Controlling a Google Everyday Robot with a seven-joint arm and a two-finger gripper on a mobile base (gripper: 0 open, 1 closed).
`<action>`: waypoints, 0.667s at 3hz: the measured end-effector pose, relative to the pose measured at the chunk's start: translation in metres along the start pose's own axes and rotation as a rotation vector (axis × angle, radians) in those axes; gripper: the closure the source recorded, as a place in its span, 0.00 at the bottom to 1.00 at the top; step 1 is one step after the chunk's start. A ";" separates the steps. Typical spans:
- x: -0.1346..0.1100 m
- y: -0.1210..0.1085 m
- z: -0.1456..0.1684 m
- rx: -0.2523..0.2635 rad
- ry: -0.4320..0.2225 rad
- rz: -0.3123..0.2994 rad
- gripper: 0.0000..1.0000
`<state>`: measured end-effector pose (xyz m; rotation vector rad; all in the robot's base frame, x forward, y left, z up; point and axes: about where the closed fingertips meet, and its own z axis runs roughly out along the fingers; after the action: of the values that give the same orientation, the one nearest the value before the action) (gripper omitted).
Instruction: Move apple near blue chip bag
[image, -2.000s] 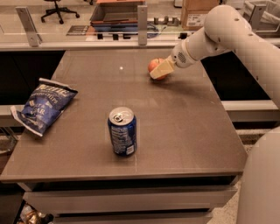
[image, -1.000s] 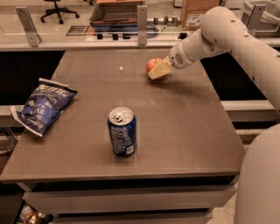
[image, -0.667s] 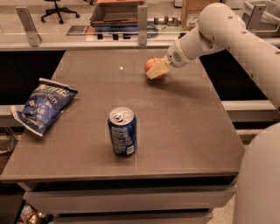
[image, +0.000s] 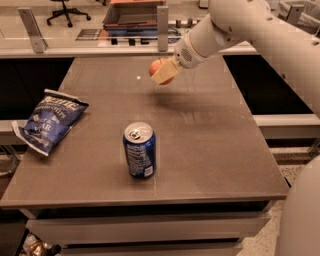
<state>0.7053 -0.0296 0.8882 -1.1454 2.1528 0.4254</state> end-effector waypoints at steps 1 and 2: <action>-0.024 0.045 0.008 -0.033 -0.001 -0.045 1.00; -0.038 0.093 0.024 -0.087 0.001 -0.081 1.00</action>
Offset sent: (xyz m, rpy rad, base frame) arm -0.0881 0.1420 0.0009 0.0083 0.0296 0.1930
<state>0.6533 0.0600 0.8948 -1.2758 2.0990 0.4857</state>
